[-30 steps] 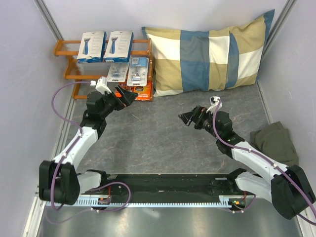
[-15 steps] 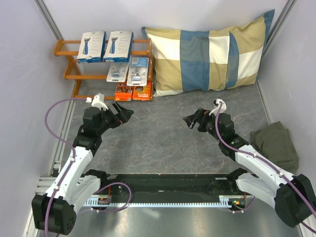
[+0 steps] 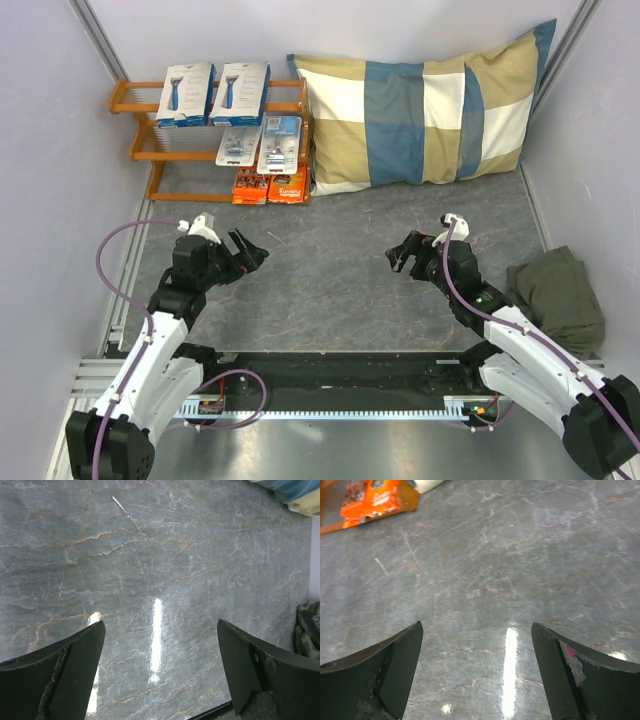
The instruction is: Place and organize the shaving razors onto the shelf
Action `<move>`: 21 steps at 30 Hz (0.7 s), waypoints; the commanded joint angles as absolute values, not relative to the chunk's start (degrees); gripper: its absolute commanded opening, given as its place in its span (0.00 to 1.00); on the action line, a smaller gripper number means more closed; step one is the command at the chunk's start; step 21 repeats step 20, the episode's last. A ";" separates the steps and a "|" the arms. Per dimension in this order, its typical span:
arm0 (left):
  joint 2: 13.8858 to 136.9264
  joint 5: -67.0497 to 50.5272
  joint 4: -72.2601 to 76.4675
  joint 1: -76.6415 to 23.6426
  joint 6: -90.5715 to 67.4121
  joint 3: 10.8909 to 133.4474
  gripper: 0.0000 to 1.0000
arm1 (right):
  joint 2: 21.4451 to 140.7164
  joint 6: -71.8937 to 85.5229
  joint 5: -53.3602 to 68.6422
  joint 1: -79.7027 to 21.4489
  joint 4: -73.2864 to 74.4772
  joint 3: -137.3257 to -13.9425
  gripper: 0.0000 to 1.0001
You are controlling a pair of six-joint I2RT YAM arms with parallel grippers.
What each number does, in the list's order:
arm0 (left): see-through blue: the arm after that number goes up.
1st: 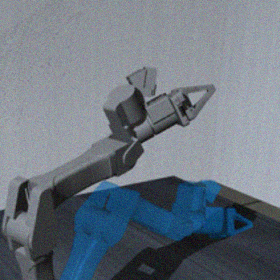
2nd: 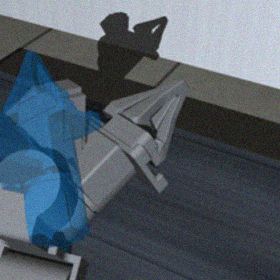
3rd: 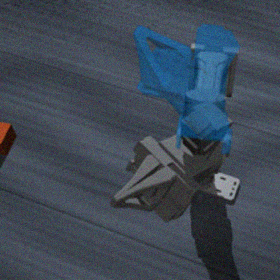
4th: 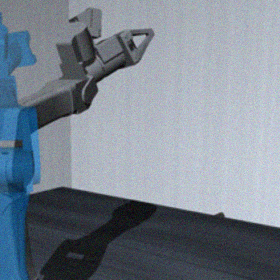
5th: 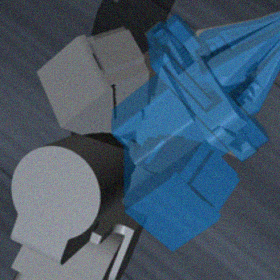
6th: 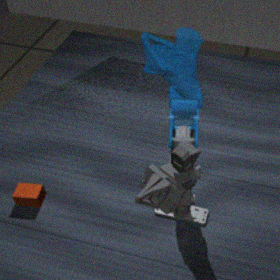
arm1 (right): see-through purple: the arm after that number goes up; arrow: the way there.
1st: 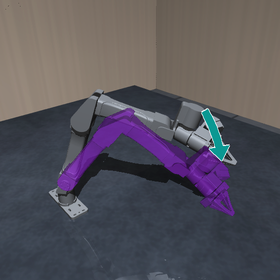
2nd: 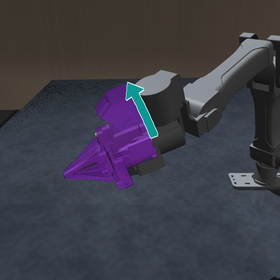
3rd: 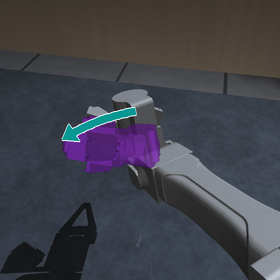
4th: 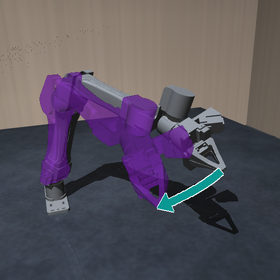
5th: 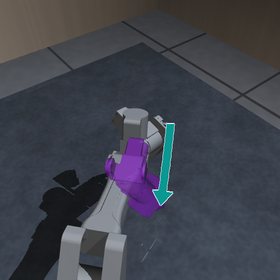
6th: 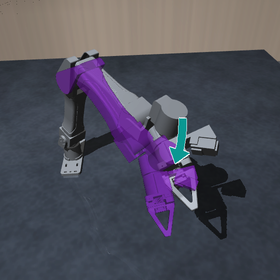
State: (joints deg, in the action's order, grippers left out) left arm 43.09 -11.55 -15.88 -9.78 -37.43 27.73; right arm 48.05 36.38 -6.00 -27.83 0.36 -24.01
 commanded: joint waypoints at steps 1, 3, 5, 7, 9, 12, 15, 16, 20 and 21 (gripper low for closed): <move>40.52 -9.49 -17.31 -9.84 -35.42 26.81 1.00 | 45.97 34.28 -10.54 -27.60 5.35 -23.73 0.98; 39.56 -8.79 -17.49 -9.84 -35.59 26.54 1.00 | 45.36 33.32 -12.21 -27.42 6.32 -24.08 0.98; 39.20 -8.96 -17.75 -9.84 -35.51 26.81 1.00 | 44.39 32.52 -13.53 -27.60 8.17 -24.69 0.98; 38.50 -8.79 -17.84 -9.84 -35.33 27.07 1.00 | 43.51 30.86 -15.38 -27.60 10.18 -26.19 0.98; 38.15 -8.70 -17.75 -9.84 -35.25 27.16 1.00 | 43.16 29.62 -16.69 -27.51 11.16 -27.59 0.98; 37.53 -7.83 -16.97 -9.93 -34.55 27.07 1.00 | 43.07 26.90 -18.72 -27.51 12.21 -28.91 0.98; 37.71 -8.00 -16.17 -9.93 -33.32 26.98 1.00 | 43.68 25.32 -20.30 -27.51 12.57 -29.53 0.98; 37.71 -8.35 -15.82 -9.93 -33.14 26.81 0.99 | 44.20 25.14 -20.39 -27.42 12.48 -29.62 0.98; 37.00 -9.15 -13.45 -9.93 -31.82 26.28 0.98 | 46.05 23.91 -21.35 -27.51 12.30 -30.50 0.98; 37.00 -9.15 -13.45 -9.93 -31.82 26.28 0.98 | 46.05 23.91 -21.35 -27.51 12.30 -30.50 0.98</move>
